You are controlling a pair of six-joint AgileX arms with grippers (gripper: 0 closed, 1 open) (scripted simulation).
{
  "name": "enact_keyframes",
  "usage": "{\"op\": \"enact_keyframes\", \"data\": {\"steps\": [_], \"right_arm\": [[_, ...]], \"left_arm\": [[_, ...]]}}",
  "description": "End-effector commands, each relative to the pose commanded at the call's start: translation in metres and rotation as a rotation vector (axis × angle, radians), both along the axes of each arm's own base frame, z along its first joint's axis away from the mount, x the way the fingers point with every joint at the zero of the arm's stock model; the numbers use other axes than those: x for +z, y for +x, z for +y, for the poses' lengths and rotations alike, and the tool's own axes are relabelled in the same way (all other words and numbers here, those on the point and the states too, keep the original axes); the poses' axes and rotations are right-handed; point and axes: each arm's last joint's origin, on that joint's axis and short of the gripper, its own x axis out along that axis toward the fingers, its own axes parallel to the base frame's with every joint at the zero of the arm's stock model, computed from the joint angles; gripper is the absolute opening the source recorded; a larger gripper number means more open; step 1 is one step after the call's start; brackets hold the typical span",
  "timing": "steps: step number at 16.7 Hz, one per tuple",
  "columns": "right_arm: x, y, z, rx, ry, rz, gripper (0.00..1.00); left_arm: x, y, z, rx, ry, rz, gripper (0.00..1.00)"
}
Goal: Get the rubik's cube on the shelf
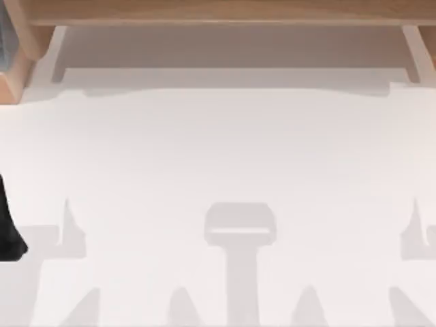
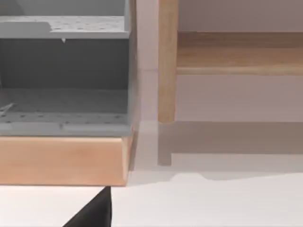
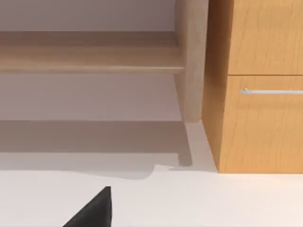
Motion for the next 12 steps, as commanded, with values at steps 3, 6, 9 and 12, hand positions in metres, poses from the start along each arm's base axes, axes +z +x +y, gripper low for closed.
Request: {"op": "enact_keyframes", "data": {"steps": [3, 6, 9, 12], "right_arm": [[0.001, 0.000, 0.000, 0.001, -0.005, 0.002, 1.00], [0.011, 0.004, -0.001, 0.004, -0.060, 0.007, 1.00], [0.033, 0.014, -0.004, 0.001, -0.178, 0.000, 1.00], [0.060, 0.037, -0.010, -0.004, -0.336, 0.000, 1.00]], "left_arm": [[0.000, 0.000, 0.000, 0.000, 0.000, 0.000, 1.00], [0.000, 0.000, 0.000, 0.000, 0.000, 0.000, 1.00], [0.000, 0.000, 0.000, 0.000, 0.000, 0.000, 1.00], [0.000, 0.000, 0.000, 0.000, 0.000, 0.000, 1.00]]}}
